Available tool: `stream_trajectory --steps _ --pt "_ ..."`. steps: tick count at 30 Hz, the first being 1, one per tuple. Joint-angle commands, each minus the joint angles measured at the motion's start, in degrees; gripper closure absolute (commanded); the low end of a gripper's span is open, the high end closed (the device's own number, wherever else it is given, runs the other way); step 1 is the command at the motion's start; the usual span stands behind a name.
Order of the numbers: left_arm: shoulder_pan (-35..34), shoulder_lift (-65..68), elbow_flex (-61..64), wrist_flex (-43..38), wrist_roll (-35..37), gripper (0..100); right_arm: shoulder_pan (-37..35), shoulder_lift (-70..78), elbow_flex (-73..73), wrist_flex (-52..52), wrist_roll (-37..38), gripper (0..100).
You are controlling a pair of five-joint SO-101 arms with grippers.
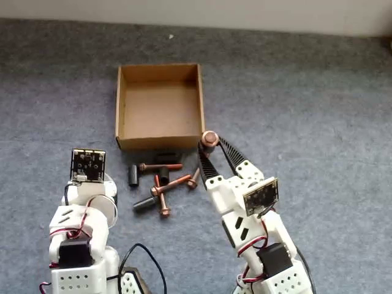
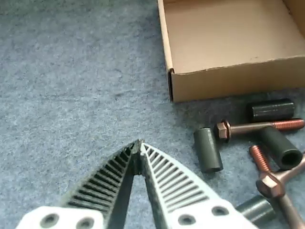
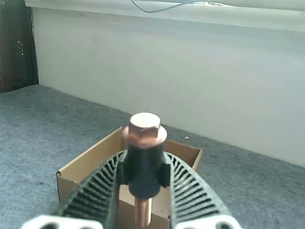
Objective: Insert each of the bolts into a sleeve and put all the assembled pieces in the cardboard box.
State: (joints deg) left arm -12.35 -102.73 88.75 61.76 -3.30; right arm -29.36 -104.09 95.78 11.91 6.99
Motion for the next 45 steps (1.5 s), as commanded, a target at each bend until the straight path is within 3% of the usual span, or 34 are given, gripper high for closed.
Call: stream_trajectory --steps 1,7,21,30,45 --pt "-0.4 -0.3 1.7 -3.0 -1.4 99 0.7 -0.7 5.3 0.2 0.2 99.4" --pt "4.5 -0.3 4.4 -3.3 -7.6 99 1.9 -0.7 1.5 6.4 0.4 99.2" --pt "5.3 -0.3 4.4 -3.1 -7.6 99 0.9 2.1 -11.2 10.0 4.4 99.3" --pt "5.1 -0.3 4.2 -3.0 -7.6 99 0.9 33.9 -27.6 2.8 4.0 99.3" --pt "5.1 -0.3 4.3 -3.0 -7.6 99 -3.2 80.2 -45.8 -23.6 4.0 99.3"
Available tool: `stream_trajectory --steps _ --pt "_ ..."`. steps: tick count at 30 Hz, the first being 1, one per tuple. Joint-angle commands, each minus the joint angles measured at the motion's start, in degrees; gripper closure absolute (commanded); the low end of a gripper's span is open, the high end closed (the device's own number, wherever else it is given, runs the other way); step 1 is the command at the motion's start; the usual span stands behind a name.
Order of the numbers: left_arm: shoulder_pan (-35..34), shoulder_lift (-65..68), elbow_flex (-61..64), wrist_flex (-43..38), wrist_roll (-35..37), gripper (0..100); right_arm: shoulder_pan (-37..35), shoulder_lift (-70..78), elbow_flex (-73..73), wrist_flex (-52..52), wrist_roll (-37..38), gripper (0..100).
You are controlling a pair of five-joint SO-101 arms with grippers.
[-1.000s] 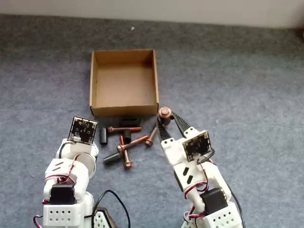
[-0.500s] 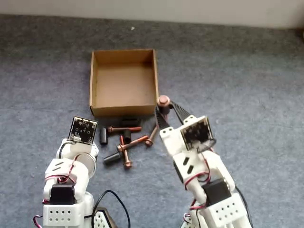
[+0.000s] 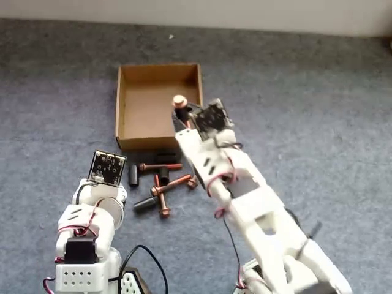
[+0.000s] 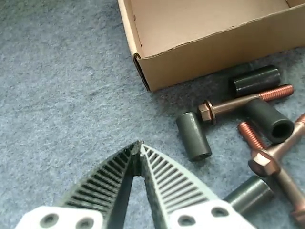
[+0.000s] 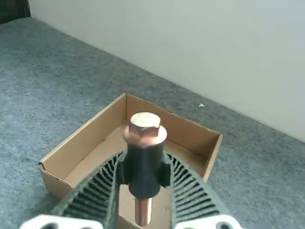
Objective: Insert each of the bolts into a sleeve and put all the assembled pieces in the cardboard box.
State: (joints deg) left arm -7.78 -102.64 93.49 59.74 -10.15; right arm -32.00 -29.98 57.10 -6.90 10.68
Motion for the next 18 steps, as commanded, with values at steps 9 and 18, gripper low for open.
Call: stream_trajectory --steps 9,18 --pt "0.5 -0.4 -0.4 -1.0 -0.8 99 -0.3 29.4 -16.3 -11.4 0.3 99.3" --pt "0.5 -0.4 -0.4 -1.0 -0.8 99 1.3 42.2 -23.6 -10.2 0.3 99.2"
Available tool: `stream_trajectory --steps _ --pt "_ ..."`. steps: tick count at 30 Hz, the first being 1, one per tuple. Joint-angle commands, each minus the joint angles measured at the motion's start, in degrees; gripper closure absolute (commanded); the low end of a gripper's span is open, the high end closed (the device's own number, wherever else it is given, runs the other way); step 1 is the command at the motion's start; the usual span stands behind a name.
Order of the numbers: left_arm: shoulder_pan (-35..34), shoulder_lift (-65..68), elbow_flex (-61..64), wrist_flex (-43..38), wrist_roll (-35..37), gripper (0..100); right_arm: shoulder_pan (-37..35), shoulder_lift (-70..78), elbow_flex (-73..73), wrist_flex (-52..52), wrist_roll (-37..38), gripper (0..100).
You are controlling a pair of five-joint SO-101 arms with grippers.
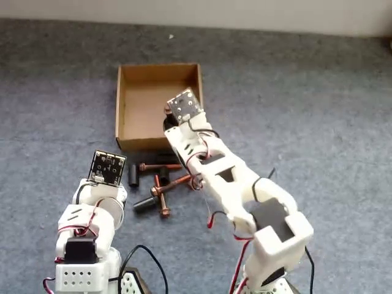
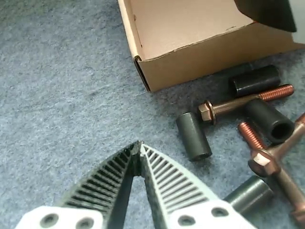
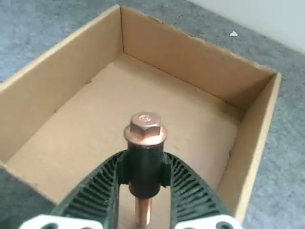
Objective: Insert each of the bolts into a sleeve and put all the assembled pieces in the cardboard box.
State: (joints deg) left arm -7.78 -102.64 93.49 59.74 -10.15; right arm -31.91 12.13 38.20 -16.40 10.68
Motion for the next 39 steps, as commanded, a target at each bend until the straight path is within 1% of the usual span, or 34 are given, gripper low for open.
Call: stream_trajectory --steps 1,4,6,9,11,18,23,27,32,35,39 --pt "0.5 -0.4 -0.4 -1.0 -0.8 99 1.2 0.8 -5.4 0.7 0.3 99.2" --pt "0.5 -0.4 -0.4 -1.0 -0.8 99 1.3 1.6 -8.7 6.9 0.3 98.3" --pt "0.5 -0.4 -0.4 -1.0 -0.8 99 1.3 1.7 -10.2 10.0 0.3 94.3" --pt "0.5 -0.4 -0.4 -1.0 -0.8 99 1.2 1.7 -10.9 11.4 0.3 87.5" --pt "0.5 -0.4 -0.4 -1.0 -0.8 99 1.2 1.6 -10.9 11.5 0.3 85.1" --pt "0.5 -0.4 -0.4 -1.0 -0.8 99 1.2 0.4 -11.1 11.5 0.4 84.9" --pt "0.5 -0.4 -0.4 -1.0 -0.8 99 1.0 -9.9 -10.1 12.0 0.3 85.0" --pt "0.5 -0.4 -0.4 -1.1 -0.8 99 1.0 -21.1 -5.2 21.3 0.0 85.0" --pt "0.3 -0.4 -0.5 -1.2 -0.9 99 1.0 -32.3 -4.6 34.9 -9.6 85.0" --pt "-2.5 -0.4 -0.8 -1.2 -0.9 99 0.7 -36.3 -4.6 43.7 -11.4 85.0" --pt "-5.5 -0.4 -1.7 -1.3 -0.8 99 -0.8 -39.5 -4.6 52.7 -13.1 85.0"
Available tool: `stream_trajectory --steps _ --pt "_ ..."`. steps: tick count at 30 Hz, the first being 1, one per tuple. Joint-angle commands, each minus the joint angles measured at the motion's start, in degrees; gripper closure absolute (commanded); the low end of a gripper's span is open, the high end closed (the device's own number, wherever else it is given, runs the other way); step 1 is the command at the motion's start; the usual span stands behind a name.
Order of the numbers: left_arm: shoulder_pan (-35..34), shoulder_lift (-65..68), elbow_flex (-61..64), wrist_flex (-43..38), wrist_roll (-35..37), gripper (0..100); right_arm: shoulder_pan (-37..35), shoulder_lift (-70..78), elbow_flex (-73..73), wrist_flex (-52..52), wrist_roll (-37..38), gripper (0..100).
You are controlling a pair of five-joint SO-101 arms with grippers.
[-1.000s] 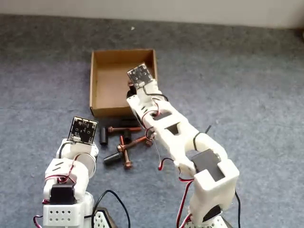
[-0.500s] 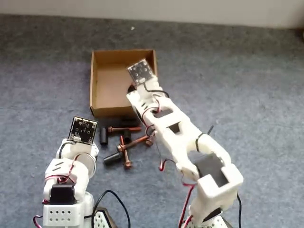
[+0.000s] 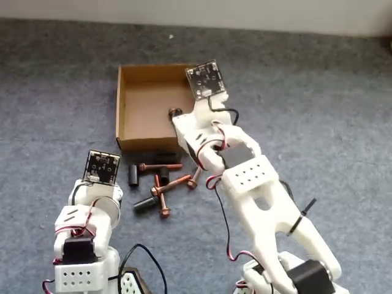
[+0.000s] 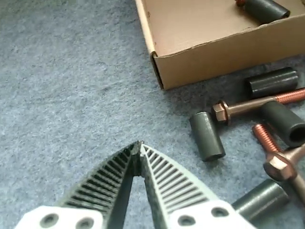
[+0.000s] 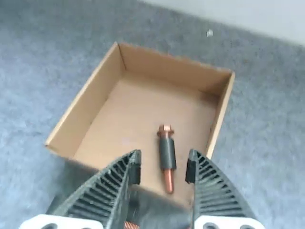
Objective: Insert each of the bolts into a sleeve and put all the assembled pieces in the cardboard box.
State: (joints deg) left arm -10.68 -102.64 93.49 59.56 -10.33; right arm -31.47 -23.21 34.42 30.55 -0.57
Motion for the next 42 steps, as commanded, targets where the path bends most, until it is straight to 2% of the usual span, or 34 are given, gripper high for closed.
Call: stream_trajectory --steps 1,7,10,16,26,30,36,39,42 --pt "-3.0 -0.4 -1.7 -1.1 -0.6 99 -1.9 -4.7 -0.8 7.8 -2.8 85.0" --pt "-3.6 -0.4 -2.1 -1.1 -0.6 99 -5.7 -5.0 -0.9 17.4 -7.0 85.0" --pt "-6.6 -0.4 -3.1 -1.1 -0.4 99 -8.2 -2.7 -0.9 19.4 -8.8 85.0" --pt "-9.4 -0.4 -3.7 -1.0 -0.4 99 -13.1 7.7 -3.8 18.1 -9.4 85.0" --pt "-9.4 -0.4 -3.6 -1.1 -0.4 99 -14.5 25.8 -16.2 18.4 -9.4 85.0" --pt "-9.3 -0.4 -3.6 -1.1 -0.4 99 -14.5 29.8 -16.4 18.4 -9.1 85.7" --pt "-9.3 -0.4 -3.4 -1.1 -0.4 99 -14.2 33.2 -16.4 18.4 -6.8 99.5" --pt "-9.3 -0.4 -3.3 -1.1 -0.4 99 -14.2 33.3 -16.0 18.9 -2.2 99.3" --pt "-9.3 -0.4 -3.3 -1.1 -0.4 99 -14.2 33.2 -16.3 22.7 -1.5 99.3"
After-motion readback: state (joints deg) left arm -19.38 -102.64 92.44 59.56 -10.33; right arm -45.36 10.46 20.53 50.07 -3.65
